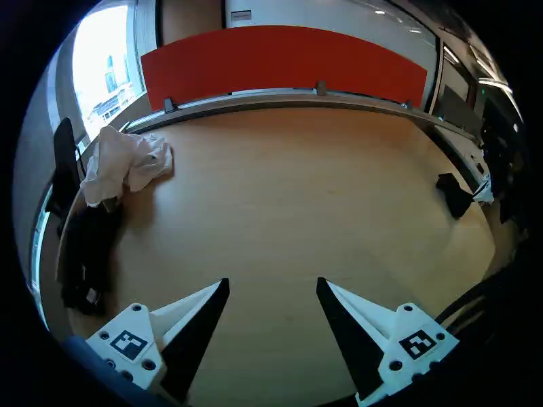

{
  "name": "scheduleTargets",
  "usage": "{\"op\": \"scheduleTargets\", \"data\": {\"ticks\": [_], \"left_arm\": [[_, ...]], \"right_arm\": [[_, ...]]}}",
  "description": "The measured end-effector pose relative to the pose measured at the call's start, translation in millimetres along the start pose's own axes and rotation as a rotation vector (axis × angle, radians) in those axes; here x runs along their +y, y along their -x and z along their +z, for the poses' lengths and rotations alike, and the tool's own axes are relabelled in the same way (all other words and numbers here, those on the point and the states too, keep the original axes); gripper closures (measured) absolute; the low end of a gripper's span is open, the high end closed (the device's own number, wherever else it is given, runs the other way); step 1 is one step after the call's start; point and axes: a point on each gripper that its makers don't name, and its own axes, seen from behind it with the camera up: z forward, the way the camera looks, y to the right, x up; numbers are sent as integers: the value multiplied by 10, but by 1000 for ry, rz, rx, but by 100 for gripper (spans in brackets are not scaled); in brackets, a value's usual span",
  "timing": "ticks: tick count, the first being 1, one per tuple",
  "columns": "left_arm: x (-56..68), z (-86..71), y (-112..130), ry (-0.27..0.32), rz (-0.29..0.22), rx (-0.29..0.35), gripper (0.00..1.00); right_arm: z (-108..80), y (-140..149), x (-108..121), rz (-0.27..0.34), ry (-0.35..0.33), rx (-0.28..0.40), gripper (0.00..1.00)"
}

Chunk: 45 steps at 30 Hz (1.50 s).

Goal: Fold towel

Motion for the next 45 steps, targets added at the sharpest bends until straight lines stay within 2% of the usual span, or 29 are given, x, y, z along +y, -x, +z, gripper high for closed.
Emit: {"op": "scheduleTargets", "data": {"ticks": [26, 28, 29, 34, 36, 45], "left_arm": [[23, -18, -25, 0, 4, 6, 5], [19, -19, -28, 0, 4, 7, 5], [18, -19, -30, 0, 4, 7, 5], [16, -18, -39, 2, 3, 9, 5], [21, -16, -39, 3, 2, 9, 5], [37, -17, -47, 11, 6, 12, 5]], "right_arm": [[21, 74, -25, 33, -5, -5, 93], [16, 80, -22, 36, -2, -6, 89], [14, 84, -20, 37, -1, -6, 82], [-8, 112, -4, 44, 8, -9, 37], [-17, 119, -1, 44, 10, -8, 34], [-54, 131, -24, 50, 9, -3, 33]]}}
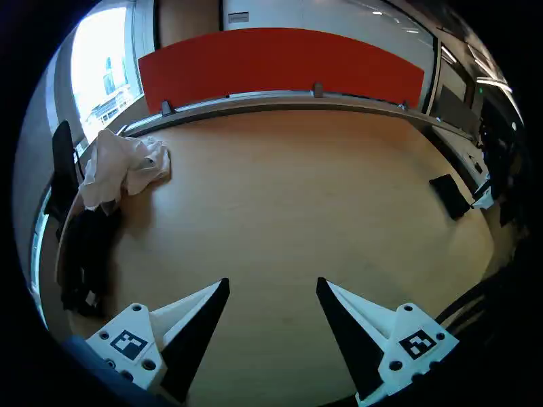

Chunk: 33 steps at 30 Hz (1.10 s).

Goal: Fold towel

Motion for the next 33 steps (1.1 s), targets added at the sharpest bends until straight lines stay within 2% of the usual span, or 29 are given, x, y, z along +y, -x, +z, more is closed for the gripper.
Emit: {"op": "scheduleTargets", "data": {"ticks": [2, 5, 7, 17, 20, 30, 33], "left_arm": [[1, -1, -11, 1, -1, 2, 5], [-4, -1, -28, 3, -3, 6, 5], [-8, -3, -37, 4, -4, 8, 5], [-7, -8, -66, 11, 6, 15, 5], [-10, -7, -83, 12, 7, 19, 5], [-13, -23, -139, 17, 7, 30, 5], [-14, -23, -156, 18, 6, 32, 5]], "right_arm": [[-11, -7, -21, 3, -3, 6, 28], [-28, -21, -63, 15, -13, 15, 9], [-38, -37, -85, 28, -17, 23, 2], [-76, -134, -182, 105, -25, 67, 0], [-85, -163, -223, 148, -33, 84, 0], [-129, -333, -325, 382, -82, 172, 0], [-147, -367, -333, 429, -89, 194, 0]]}}
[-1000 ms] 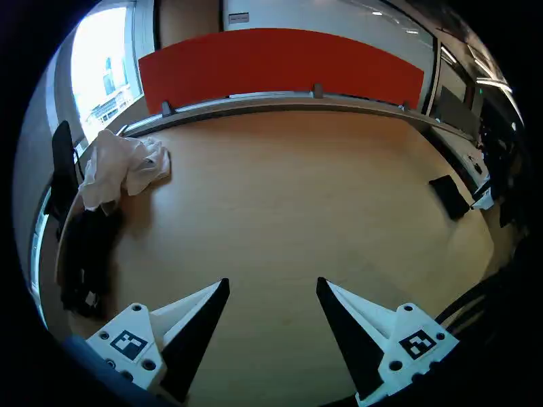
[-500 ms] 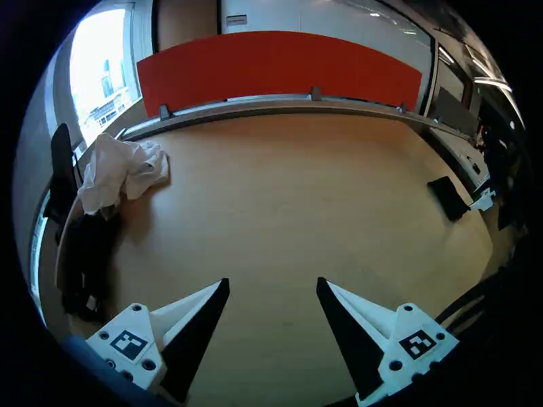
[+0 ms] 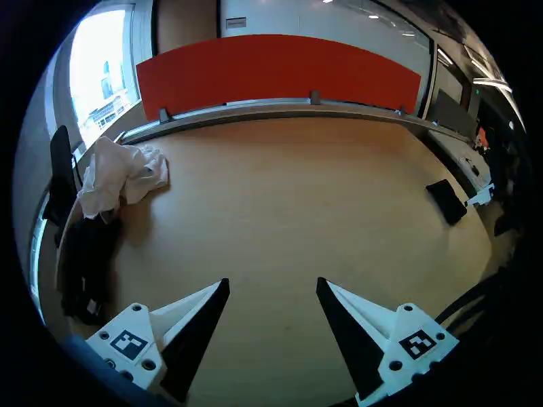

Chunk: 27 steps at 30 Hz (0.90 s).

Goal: Fold towel

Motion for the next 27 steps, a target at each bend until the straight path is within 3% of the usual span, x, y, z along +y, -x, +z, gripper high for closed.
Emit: {"op": "scheduleTargets", "data": {"ticks": [11, 27], "left_arm": [[-18, -10, -85, -2, -4, 22, 5], [-96, -58, -275, -16, -3, 70, 5]], "right_arm": [[-71, -90, -56, 64, 29, 90, 0], [-461, -634, -233, 150, 82, 394, 0]]}}
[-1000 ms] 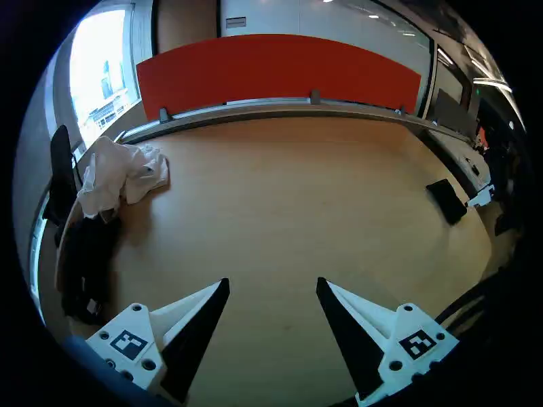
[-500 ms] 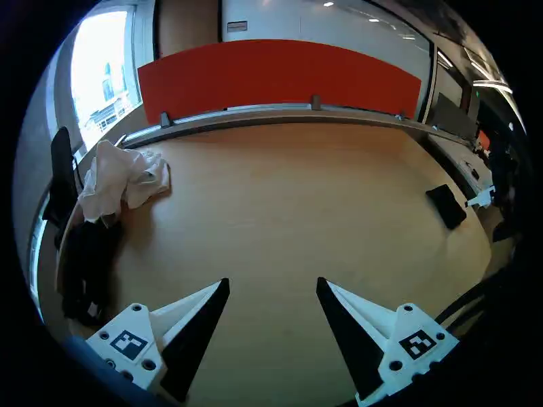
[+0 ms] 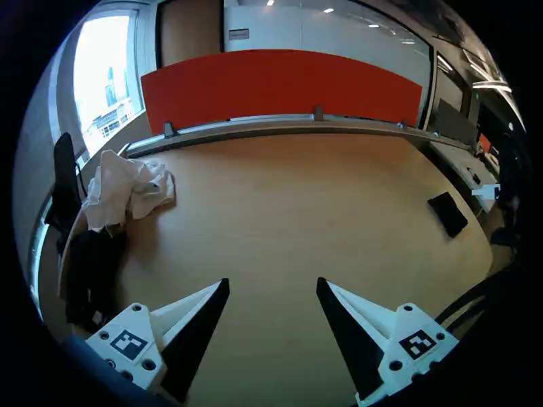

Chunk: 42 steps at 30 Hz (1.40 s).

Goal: Fold towel

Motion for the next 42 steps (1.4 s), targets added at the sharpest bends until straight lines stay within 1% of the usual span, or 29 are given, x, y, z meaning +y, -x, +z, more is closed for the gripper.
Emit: {"op": "scheduleTargets", "data": {"ticks": [3, 12, 21, 31, 36, 42], "left_arm": [[-21, -6, -39, -3, 0, 10, 5], [-100, -2, -171, -15, -8, 46, 5], [-161, 1, -343, -21, -28, 93, 5], [-188, 1, -525, -16, -44, 161, 5], [-200, -16, -668, -13, -56, 228, 5], [-268, -40, -866, -22, -79, 311, 5]], "right_arm": [[-40, -137, -46, 3, 9, 59, 0], [-177, -513, -199, -15, 26, 229, 0], [-313, -802, -354, -38, 44, 371, 0], [-568, -1171, -506, -42, 60, 532, 0], [-661, -1291, -586, -54, 63, 587, 0], [-709, -1402, -745, -74, 48, 613, 0]]}}
